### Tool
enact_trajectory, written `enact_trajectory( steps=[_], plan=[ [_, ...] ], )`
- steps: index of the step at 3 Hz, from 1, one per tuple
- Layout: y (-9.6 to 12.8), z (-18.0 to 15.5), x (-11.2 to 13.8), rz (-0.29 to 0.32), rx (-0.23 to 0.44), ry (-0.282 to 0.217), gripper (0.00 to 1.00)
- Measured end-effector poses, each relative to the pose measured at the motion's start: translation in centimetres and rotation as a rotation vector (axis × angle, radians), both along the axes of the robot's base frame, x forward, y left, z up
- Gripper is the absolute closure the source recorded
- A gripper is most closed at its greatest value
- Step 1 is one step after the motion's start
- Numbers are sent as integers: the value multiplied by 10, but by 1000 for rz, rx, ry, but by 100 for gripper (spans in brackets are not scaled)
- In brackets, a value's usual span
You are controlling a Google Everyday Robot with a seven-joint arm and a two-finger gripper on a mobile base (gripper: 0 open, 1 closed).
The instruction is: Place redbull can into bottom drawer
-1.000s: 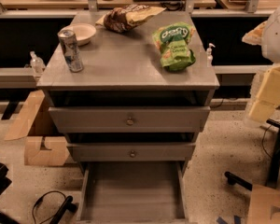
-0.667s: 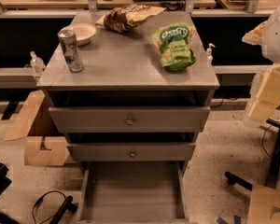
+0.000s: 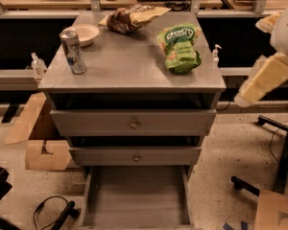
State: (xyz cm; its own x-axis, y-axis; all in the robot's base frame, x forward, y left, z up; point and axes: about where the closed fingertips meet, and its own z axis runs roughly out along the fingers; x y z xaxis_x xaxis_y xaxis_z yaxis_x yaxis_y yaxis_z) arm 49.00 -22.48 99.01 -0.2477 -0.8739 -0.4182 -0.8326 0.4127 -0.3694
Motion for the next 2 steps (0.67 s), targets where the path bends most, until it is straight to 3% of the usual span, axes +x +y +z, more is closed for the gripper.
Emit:
enact_trajectory(
  steps=[1, 2],
  plan=[
    [8, 12, 52, -45, 219, -121, 0],
    [58, 59, 115, -18, 513, -292, 0]
  ],
)
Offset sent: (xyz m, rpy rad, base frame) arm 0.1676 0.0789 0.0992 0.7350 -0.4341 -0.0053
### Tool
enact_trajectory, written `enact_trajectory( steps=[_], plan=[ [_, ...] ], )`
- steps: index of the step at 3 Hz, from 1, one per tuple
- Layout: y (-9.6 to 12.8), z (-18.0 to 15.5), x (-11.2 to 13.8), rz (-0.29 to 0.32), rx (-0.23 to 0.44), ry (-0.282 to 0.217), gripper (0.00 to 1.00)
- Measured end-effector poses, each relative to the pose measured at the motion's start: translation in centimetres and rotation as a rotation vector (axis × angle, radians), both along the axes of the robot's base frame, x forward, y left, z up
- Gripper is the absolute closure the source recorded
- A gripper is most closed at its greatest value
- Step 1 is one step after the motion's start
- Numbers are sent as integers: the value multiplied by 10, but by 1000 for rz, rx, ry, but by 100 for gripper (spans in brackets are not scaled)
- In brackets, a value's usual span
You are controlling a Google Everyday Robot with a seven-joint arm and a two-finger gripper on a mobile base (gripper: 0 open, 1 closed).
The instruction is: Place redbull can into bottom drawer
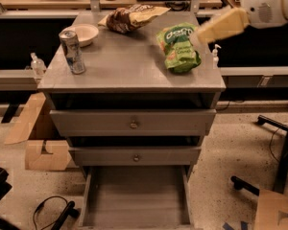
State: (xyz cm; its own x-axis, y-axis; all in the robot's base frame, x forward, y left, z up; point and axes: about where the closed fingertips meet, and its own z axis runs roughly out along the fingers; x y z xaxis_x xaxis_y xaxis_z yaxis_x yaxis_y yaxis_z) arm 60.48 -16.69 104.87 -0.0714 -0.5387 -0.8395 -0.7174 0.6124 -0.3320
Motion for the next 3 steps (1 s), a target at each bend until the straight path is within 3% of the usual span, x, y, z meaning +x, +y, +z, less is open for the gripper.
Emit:
enact_trajectory(
  steps=[1, 2, 3],
  plan=[
    [40, 21, 17, 28, 150, -77, 0],
    [40, 21, 17, 28, 150, -77, 0],
    [66, 6, 34, 48, 174, -97, 0]
  ],
)
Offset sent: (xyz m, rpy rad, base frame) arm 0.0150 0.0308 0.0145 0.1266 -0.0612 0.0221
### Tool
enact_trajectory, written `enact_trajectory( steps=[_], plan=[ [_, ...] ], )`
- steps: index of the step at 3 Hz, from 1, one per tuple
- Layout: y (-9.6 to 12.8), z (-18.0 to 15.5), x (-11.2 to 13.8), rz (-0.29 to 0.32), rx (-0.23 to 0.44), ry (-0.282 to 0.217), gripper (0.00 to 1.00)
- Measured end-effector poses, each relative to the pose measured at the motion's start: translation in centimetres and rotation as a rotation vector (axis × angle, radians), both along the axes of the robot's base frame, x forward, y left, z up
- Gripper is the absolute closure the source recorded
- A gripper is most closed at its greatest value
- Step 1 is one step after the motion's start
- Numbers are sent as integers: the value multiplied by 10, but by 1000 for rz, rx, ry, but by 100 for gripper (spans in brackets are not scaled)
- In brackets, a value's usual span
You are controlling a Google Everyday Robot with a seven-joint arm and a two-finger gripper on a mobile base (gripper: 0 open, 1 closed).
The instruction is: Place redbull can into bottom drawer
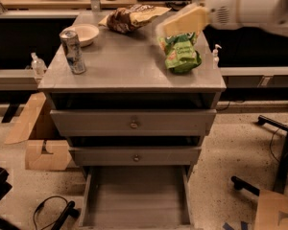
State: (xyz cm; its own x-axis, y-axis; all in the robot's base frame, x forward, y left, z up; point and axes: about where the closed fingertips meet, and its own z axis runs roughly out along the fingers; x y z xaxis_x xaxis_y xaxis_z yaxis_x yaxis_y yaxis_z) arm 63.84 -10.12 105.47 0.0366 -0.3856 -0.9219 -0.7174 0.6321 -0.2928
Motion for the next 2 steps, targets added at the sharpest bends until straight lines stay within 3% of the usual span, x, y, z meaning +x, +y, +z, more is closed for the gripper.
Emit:
enact_trajectory(
  steps=[1, 2],
  plan=[
    [68, -52, 40, 58, 74, -4, 0],
    [132, -86, 64, 133, 132, 4, 0]
  ],
)
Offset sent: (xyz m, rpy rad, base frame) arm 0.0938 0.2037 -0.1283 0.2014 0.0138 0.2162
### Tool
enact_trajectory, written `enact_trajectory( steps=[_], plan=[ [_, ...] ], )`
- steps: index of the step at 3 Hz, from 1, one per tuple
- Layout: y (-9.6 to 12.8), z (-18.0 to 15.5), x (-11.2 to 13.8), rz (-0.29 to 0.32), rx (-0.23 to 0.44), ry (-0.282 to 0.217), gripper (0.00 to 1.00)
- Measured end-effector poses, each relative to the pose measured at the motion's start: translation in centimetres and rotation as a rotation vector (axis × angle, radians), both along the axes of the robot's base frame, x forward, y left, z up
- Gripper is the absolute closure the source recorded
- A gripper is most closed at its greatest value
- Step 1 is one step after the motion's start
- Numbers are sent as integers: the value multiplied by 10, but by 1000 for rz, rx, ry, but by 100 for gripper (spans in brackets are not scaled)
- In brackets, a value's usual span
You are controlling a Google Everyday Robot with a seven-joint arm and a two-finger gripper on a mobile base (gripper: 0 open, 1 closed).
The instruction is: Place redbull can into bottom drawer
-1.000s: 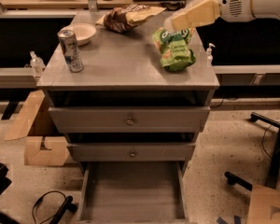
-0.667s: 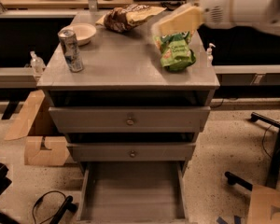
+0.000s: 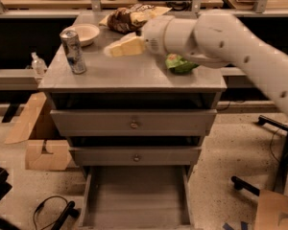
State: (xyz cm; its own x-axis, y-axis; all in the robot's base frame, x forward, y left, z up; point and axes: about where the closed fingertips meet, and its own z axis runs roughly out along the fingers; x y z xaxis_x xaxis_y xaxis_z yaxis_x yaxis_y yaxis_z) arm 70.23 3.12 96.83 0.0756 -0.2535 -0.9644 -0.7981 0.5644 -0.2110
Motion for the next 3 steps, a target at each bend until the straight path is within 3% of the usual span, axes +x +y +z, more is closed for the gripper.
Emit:
enact_trajectory(
  steps=[1, 3],
  plan=[
    [52, -21, 6, 68, 47, 22, 0],
    [122, -47, 28, 154, 91, 54, 0]
  ],
)
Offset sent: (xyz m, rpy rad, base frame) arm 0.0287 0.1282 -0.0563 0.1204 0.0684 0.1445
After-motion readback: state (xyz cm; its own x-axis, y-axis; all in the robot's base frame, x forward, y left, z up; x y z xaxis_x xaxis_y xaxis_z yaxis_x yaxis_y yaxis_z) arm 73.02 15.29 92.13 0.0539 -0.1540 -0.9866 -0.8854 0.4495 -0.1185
